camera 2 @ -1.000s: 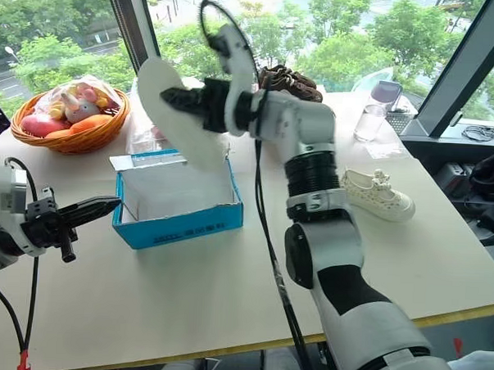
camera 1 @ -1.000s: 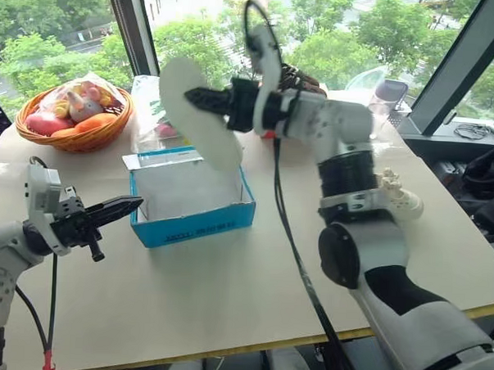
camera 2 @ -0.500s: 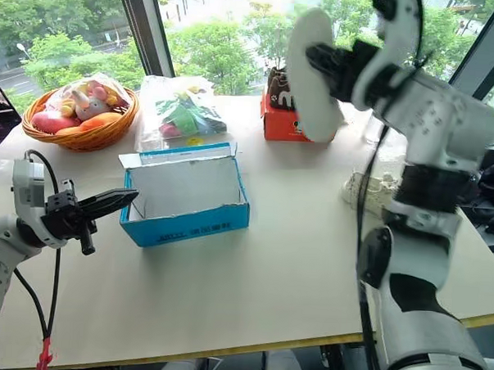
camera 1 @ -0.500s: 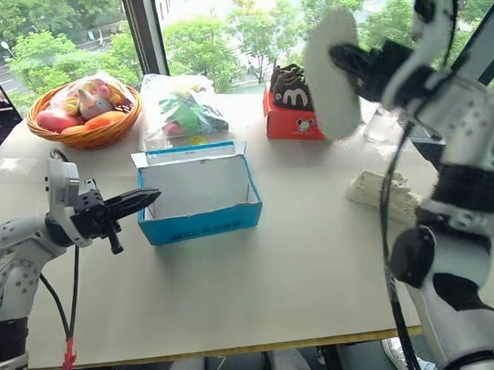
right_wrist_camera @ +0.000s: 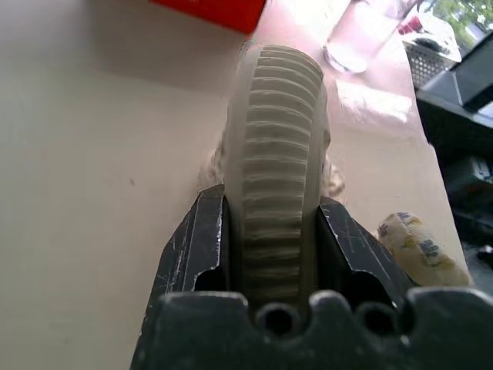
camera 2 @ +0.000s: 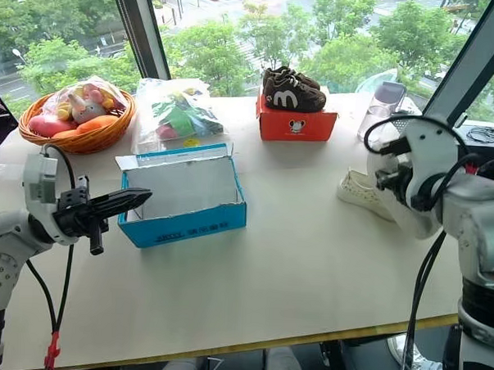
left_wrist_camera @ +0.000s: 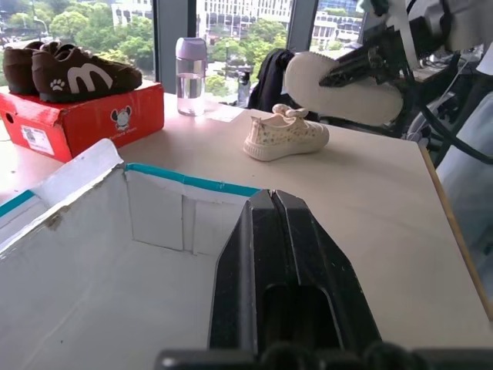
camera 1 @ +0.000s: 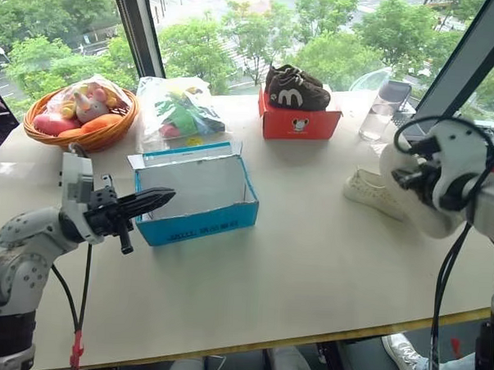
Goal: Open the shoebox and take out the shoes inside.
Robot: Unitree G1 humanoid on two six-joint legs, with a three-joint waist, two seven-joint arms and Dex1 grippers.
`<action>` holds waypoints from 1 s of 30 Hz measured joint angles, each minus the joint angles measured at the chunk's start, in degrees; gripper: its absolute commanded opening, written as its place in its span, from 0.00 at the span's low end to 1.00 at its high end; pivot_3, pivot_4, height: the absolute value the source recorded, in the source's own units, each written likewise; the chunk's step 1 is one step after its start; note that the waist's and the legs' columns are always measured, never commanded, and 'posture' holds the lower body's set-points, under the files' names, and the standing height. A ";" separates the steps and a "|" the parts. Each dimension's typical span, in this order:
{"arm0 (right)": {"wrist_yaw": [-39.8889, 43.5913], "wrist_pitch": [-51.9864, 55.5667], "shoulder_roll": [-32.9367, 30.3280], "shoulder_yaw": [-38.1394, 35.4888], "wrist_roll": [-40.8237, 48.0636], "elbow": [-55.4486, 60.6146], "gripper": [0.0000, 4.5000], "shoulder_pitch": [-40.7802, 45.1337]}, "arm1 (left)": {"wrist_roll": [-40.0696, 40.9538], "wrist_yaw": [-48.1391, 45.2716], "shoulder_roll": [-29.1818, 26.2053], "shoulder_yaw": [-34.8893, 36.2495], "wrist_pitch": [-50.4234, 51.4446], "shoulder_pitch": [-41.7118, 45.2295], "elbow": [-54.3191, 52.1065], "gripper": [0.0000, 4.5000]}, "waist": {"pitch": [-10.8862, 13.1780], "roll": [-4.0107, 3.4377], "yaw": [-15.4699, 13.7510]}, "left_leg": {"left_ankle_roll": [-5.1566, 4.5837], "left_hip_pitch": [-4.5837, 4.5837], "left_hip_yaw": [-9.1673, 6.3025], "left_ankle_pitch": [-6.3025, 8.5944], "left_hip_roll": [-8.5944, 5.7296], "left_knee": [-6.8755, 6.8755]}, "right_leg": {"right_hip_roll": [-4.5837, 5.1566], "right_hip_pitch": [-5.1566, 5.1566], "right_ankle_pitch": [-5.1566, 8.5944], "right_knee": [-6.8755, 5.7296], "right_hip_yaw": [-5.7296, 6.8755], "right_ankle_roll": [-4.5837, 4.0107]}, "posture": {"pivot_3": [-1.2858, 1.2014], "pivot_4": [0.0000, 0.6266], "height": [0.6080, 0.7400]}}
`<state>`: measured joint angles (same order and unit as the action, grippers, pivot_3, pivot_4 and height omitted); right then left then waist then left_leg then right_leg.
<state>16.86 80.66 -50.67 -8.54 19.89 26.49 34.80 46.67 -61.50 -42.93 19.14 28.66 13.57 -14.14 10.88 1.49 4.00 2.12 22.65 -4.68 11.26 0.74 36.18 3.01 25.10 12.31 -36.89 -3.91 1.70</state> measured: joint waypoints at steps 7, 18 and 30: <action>-5.72 -0.01 1.74 6.44 -5.38 2.56 0.31 -4.15 | 0.02 -0.17 0.01 -1.47 0.13 0.51 0.22 0.00 | 0.00 0.00 -0.14 | 0.00 0.09 0.01 0.00 -0.01 0.00 | 0.01 0.02 -0.02 0.09 -0.01 0.04 | 0.52 0.24 1.00; -9.54 -1.12 4.74 18.00 -10.66 4.00 0.31 -5.42 | 1.62 -1.31 0.00 -2.61 1.54 1.08 -1.51 0.00 | 0.00 0.01 -0.11 | 0.00 0.10 0.01 0.00 -0.01 0.02 | 0.01 0.02 -0.03 0.12 -0.01 0.06 | 0.52 0.24 1.00; -11.32 -7.00 18.11 21.08 -14.50 -0.09 0.44 -10.90 | 1.57 -2.31 -0.13 -4.80 1.70 -1.30 -3.96 0.00 | -0.68 1.11 0.00 | -0.09 -0.68 0.01 0.07 0.13 0.08 | -0.12 -0.86 -0.03 0.33 -0.01 0.03 | 0.52 0.24 1.00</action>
<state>5.54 73.66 -32.56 12.54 5.39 26.40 23.91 48.25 -63.81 -43.06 14.34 30.36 12.26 -18.09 10.21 2.60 4.00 2.03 21.97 -4.68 11.33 0.88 36.27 2.89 24.24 12.28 -36.56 -3.92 1.72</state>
